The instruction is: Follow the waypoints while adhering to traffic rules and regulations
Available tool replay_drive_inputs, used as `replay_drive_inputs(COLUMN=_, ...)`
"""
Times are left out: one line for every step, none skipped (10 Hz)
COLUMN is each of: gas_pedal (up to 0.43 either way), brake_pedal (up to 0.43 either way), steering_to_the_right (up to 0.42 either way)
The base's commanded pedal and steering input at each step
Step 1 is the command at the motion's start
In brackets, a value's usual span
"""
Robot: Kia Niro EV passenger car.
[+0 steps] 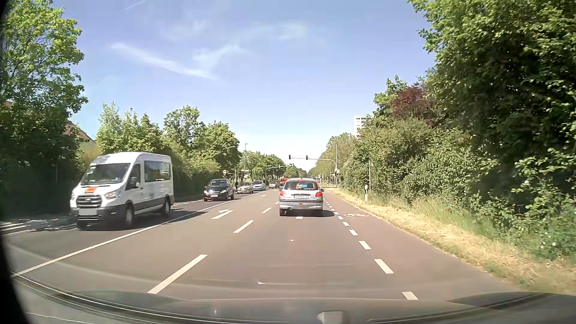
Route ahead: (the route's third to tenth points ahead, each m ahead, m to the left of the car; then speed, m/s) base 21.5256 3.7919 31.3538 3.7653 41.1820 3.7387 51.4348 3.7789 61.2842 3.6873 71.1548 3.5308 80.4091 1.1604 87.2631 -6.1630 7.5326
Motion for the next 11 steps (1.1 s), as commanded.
replay_drive_inputs(gas_pedal=0.0, brake_pedal=0.268, steering_to_the_right=0.0)
replay_drive_inputs(gas_pedal=0.0, brake_pedal=0.268, steering_to_the_right=0.0)
replay_drive_inputs(gas_pedal=0.0, brake_pedal=0.268, steering_to_the_right=0.001)
replay_drive_inputs(gas_pedal=0.0, brake_pedal=0.268, steering_to_the_right=0.001)
replay_drive_inputs(gas_pedal=0.0, brake_pedal=0.268, steering_to_the_right=0.002)
replay_drive_inputs(gas_pedal=0.0, brake_pedal=0.268, steering_to_the_right=0.004)
replay_drive_inputs(gas_pedal=0.0, brake_pedal=0.268, steering_to_the_right=0.004)
replay_drive_inputs(gas_pedal=0.0, brake_pedal=0.268, steering_to_the_right=0.003)
replay_drive_inputs(gas_pedal=0.0, brake_pedal=0.268, steering_to_the_right=0.003)
replay_drive_inputs(gas_pedal=0.0, brake_pedal=0.268, steering_to_the_right=0.003)
replay_drive_inputs(gas_pedal=0.0, brake_pedal=0.268, steering_to_the_right=0.003)
